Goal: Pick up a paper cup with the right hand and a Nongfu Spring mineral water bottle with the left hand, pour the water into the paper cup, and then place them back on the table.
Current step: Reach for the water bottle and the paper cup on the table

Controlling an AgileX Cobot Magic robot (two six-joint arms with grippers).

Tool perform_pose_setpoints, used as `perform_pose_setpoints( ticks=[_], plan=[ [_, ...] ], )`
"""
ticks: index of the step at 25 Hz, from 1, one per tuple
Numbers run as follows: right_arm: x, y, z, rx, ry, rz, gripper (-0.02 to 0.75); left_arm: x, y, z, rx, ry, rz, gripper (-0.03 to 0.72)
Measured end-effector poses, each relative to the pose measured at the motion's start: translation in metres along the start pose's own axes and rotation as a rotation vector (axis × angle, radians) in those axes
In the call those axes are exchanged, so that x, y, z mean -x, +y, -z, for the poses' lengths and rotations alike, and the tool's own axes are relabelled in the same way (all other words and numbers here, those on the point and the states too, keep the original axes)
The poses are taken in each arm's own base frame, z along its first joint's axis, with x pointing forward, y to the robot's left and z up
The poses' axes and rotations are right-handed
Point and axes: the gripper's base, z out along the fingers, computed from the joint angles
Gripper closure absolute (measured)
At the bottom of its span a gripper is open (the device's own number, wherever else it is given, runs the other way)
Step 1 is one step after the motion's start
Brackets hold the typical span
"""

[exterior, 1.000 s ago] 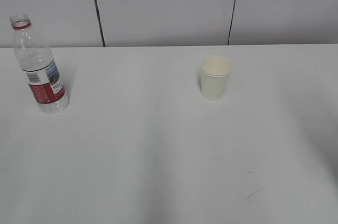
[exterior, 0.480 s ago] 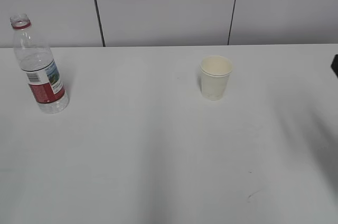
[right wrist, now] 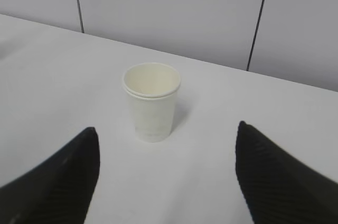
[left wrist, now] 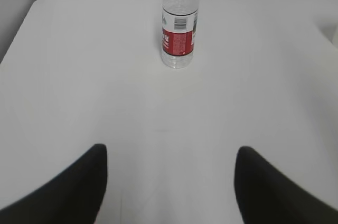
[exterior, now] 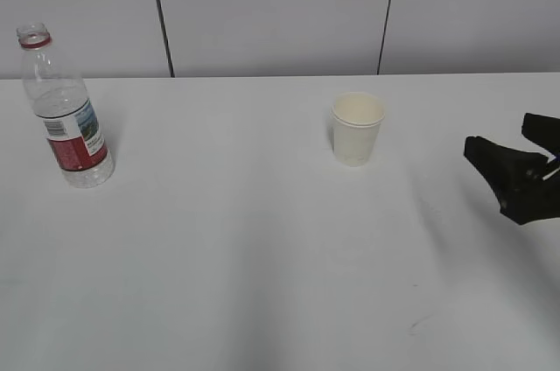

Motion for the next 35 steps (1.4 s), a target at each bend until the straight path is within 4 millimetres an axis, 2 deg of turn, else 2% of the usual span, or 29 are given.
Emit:
perform_pose_setpoints(
  ticks=[4, 10, 13, 17, 35],
  plan=[
    [0.001, 0.005, -0.021, 0.053, 0.011, 0.007, 0.141, 0.0, 0.0, 0.0, 0.0, 0.0, 0.0, 0.232],
    [-0.024, 0.006, -0.056, 0.047, 0.059, -0.078, 0.141, 0.0, 0.0, 0.0, 0.0, 0.0, 0.0, 0.232],
    [-0.037, 0.003, -0.07, 0.031, 0.063, -0.06, 0.141, 0.0, 0.0, 0.0, 0.0, 0.0, 0.0, 0.232],
    [-0.045, 0.002, -0.086, 0.039, 0.037, -0.056, 0.141, 0.0, 0.0, 0.0, 0.0, 0.0, 0.0, 0.232],
    [-0.063, 0.002, -0.112, 0.095, 0.007, -0.053, 0.133, 0.0, 0.0, 0.0, 0.0, 0.0, 0.0, 0.239]
  ],
)
